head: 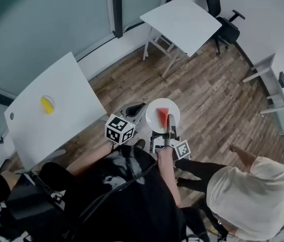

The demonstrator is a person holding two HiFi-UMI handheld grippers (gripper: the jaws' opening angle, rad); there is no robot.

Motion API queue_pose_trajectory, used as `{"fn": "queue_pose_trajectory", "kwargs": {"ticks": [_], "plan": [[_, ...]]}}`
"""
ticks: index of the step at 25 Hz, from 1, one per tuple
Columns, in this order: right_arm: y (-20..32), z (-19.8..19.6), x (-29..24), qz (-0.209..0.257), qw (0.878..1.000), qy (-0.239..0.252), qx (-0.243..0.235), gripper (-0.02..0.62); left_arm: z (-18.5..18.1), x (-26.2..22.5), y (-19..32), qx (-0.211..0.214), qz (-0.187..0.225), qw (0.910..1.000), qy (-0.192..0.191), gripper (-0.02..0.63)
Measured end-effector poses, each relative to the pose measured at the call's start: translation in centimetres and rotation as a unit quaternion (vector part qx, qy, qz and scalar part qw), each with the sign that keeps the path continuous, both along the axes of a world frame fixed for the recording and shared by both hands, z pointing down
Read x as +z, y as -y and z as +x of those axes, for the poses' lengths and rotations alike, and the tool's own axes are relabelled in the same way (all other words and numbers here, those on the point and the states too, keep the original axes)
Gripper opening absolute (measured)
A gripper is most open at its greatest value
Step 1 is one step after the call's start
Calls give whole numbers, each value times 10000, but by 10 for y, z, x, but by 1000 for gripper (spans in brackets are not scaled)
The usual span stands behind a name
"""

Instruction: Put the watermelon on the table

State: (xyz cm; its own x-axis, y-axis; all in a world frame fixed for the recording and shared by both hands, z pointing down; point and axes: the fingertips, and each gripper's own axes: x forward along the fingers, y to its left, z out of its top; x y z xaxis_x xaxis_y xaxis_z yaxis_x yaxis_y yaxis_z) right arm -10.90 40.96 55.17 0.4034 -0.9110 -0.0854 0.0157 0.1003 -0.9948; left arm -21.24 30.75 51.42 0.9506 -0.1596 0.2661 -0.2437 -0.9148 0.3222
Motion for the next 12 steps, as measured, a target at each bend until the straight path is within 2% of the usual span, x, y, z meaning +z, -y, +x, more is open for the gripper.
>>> {"fn": "queue_pose_trajectory", "kwargs": {"ticks": [12], "plan": [[-1,-2,2,-61,9999,80,17,23,-1,0,2,16,-102,9999,-31,6]]}}
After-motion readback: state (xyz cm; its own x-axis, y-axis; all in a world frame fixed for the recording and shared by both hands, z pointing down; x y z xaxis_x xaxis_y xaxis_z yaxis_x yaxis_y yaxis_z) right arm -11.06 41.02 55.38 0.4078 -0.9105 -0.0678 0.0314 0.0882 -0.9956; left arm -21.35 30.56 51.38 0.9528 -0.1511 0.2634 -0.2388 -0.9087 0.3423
